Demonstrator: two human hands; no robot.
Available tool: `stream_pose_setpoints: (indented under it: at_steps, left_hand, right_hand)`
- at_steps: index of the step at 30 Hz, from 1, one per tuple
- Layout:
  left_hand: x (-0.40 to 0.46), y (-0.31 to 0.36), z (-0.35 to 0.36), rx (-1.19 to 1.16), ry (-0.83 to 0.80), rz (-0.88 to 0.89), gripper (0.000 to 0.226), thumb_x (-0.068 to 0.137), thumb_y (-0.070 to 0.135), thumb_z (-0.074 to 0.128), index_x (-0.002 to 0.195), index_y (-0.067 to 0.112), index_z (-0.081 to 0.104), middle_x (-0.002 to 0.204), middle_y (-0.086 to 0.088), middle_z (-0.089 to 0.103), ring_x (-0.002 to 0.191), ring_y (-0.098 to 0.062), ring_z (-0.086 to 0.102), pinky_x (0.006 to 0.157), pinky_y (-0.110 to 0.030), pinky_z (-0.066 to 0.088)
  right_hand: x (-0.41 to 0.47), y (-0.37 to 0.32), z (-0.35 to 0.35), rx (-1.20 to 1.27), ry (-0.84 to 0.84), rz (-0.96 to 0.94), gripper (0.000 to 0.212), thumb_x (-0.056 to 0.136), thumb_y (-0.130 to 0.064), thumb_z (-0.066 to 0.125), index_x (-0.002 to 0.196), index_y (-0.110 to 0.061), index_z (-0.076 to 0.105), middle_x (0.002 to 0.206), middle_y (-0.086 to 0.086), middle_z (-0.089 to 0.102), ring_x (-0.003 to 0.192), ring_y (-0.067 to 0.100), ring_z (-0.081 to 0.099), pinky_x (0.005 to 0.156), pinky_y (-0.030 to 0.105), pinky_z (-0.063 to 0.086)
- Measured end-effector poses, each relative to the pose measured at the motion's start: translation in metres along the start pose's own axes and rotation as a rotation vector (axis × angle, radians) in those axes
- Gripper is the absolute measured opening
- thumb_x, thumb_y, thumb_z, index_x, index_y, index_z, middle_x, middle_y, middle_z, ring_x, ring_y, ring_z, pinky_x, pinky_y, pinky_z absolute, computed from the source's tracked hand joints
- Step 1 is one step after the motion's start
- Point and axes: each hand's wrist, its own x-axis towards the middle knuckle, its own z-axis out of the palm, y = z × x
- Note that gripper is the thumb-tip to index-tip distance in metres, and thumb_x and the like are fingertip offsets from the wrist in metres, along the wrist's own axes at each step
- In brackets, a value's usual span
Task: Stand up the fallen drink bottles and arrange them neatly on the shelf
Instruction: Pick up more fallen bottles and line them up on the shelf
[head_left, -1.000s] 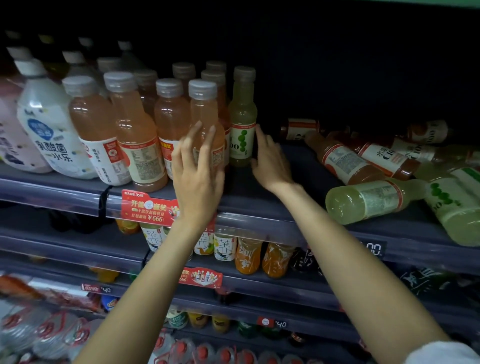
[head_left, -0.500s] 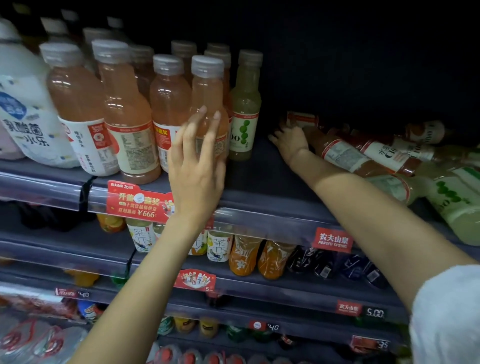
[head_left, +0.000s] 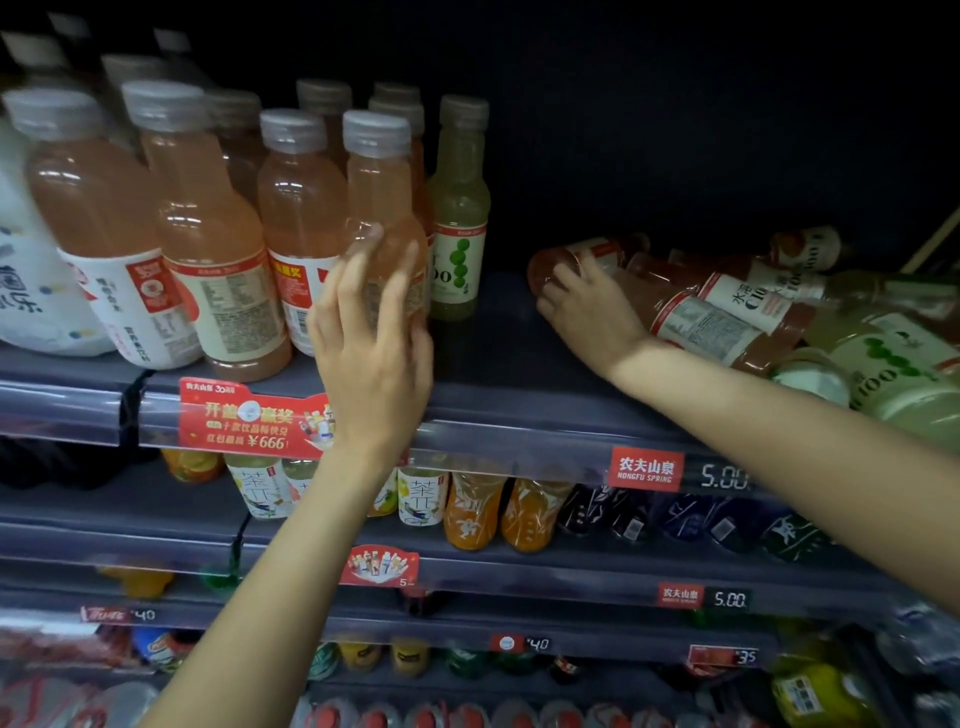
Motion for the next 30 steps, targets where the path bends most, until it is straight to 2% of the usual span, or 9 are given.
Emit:
stream_pose_setpoints:
  at_steps: [5,11,14,17,20,22,26,28,30]
  left_hand:
    - [-0.008,0.026,0.007,-0.195,-0.065,0.133,0.038,0.080,-0.003,0.061,0.116,0.009,0.059,0.124,-0.017,0.057,0.117,-0.029,0.046,0.101,-0.032,0.034]
    - [0.024,0.057,0.049,-0.377,-0.447,-0.066,0.043,0.085,0.007,0.058,0.128,0.005,0.053,0.130,-0.015,0.053,0.118,-0.028,0.050,0.097,-0.030,0.039]
    - [0.034,0.058,0.079,-0.303,-0.619,-0.108,0.047,0.093,0.010,0.053,0.139,0.010,0.044,0.137,-0.011,0.049,0.125,-0.027,0.046,0.099,-0.035,0.040]
    - [0.040,0.055,0.106,-0.205,-0.721,-0.040,0.055,0.094,0.009,0.050,0.147,0.009,0.034,0.146,-0.010,0.043,0.133,-0.027,0.038,0.107,-0.036,0.034]
    - [0.046,0.057,0.128,-0.100,-0.897,0.049,0.066,0.093,0.010,0.050,0.152,0.011,0.020,0.155,-0.008,0.029,0.141,-0.028,0.026,0.114,-0.039,0.028]
    - [0.047,0.060,0.135,-0.049,-0.930,0.046,0.069,0.091,0.013,0.054,0.152,0.013,0.021,0.154,-0.007,0.029,0.139,-0.028,0.028,0.112,-0.040,0.030]
    - [0.042,0.068,0.133,0.004,-0.810,0.141,0.057,0.088,0.028,0.062,0.137,0.009,0.043,0.140,-0.010,0.042,0.125,-0.031,0.039,0.100,-0.039,0.036]
    - [0.042,0.075,0.132,-0.051,-0.812,0.139,0.056,0.086,0.035,0.066,0.131,0.008,0.046,0.136,-0.013,0.041,0.120,-0.034,0.043,0.096,-0.042,0.040]
    - [0.045,0.080,0.133,-0.076,-0.831,0.093,0.057,0.087,0.035,0.067,0.130,0.008,0.043,0.135,-0.015,0.038,0.117,-0.034,0.045,0.091,-0.041,0.045]
  right_hand:
    - [0.006,-0.004,0.010,0.053,0.099,0.021,0.038,0.099,-0.022,0.037,0.136,-0.016,0.045,0.135,0.003,0.048,0.131,0.029,0.035,0.112,0.049,0.022]
    - [0.007,-0.006,0.008,0.031,0.074,0.027,0.046,0.095,-0.029,0.046,0.140,-0.018,0.042,0.144,0.006,0.041,0.137,0.032,0.027,0.113,0.050,0.020]
    - [0.000,-0.003,0.009,0.059,0.076,0.068,0.048,0.097,-0.028,0.043,0.143,-0.013,0.038,0.146,0.007,0.038,0.139,0.032,0.025,0.112,0.047,0.022]
    - [-0.011,0.006,0.016,0.136,0.093,0.046,0.042,0.100,-0.022,0.034,0.140,-0.010,0.038,0.144,0.005,0.039,0.137,0.029,0.026,0.107,0.038,0.026]
    - [-0.021,0.019,0.018,0.215,0.101,0.069,0.042,0.101,-0.021,0.029,0.142,-0.012,0.034,0.147,0.006,0.034,0.140,0.030,0.020,0.109,0.041,0.023]
    - [-0.027,0.029,0.022,0.260,0.087,0.135,0.042,0.101,-0.021,0.029,0.143,-0.013,0.031,0.148,0.007,0.033,0.140,0.031,0.020,0.111,0.043,0.023]
    - [-0.037,0.040,0.041,0.331,0.135,0.234,0.035,0.096,-0.016,0.038,0.130,-0.015,0.048,0.129,0.007,0.052,0.125,0.029,0.041,0.102,0.040,0.034]
    - [-0.039,0.042,0.050,0.331,0.194,0.280,0.028,0.088,-0.016,0.046,0.111,-0.017,0.062,0.103,0.004,0.064,0.102,0.026,0.055,0.085,0.035,0.042]
    - [-0.038,0.045,0.056,0.374,0.250,0.316,0.019,0.080,-0.016,0.056,0.094,-0.016,0.068,0.082,0.003,0.065,0.083,0.025,0.059,0.072,0.034,0.044]
